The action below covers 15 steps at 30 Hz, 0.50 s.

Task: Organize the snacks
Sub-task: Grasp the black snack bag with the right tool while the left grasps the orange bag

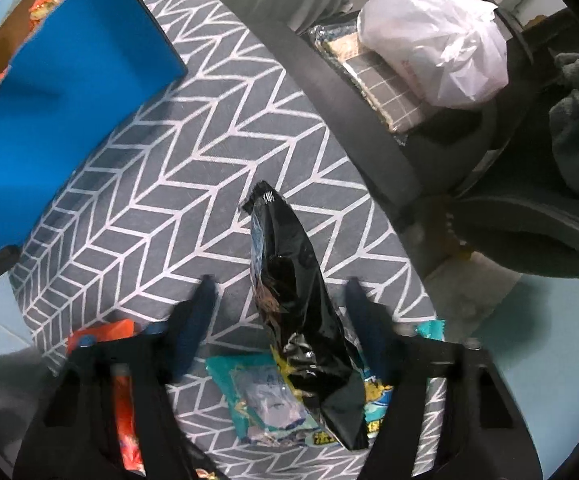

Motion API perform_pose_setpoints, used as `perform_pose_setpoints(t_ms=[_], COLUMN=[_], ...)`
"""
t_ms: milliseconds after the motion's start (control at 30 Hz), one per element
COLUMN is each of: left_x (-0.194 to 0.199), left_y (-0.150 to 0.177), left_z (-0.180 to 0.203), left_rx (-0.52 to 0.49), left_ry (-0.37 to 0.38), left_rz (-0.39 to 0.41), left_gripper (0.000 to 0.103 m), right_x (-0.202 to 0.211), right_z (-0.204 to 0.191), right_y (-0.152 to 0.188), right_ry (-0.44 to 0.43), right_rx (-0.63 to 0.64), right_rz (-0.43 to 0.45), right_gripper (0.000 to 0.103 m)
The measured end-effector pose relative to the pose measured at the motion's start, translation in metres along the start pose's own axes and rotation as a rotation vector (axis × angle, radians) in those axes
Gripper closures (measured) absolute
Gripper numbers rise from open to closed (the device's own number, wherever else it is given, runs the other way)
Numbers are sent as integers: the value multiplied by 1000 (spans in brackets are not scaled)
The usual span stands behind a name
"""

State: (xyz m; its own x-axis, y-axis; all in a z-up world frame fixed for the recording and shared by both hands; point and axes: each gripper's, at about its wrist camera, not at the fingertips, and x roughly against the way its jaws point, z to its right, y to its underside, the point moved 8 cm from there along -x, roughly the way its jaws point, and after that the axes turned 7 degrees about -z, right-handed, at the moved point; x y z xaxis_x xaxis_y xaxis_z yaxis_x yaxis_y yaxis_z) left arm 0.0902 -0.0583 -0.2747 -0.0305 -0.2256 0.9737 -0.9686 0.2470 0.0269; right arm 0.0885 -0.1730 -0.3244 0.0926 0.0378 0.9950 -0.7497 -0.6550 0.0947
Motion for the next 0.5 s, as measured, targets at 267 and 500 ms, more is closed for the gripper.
perform_pose_setpoints(t_ms=[267, 500], left_x=[23, 18], left_y=[15, 35], left_z=[4, 27], left_rx=[81, 127], left_ry=[14, 79], left_rz=[9, -63], left_gripper=[23, 23], right_x=[11, 44], right_z=[-2, -11], right_y=[6, 22], right_ry=[1, -53], right_rx=[-22, -65], right_rz=[63, 146], right_gripper=[81, 81])
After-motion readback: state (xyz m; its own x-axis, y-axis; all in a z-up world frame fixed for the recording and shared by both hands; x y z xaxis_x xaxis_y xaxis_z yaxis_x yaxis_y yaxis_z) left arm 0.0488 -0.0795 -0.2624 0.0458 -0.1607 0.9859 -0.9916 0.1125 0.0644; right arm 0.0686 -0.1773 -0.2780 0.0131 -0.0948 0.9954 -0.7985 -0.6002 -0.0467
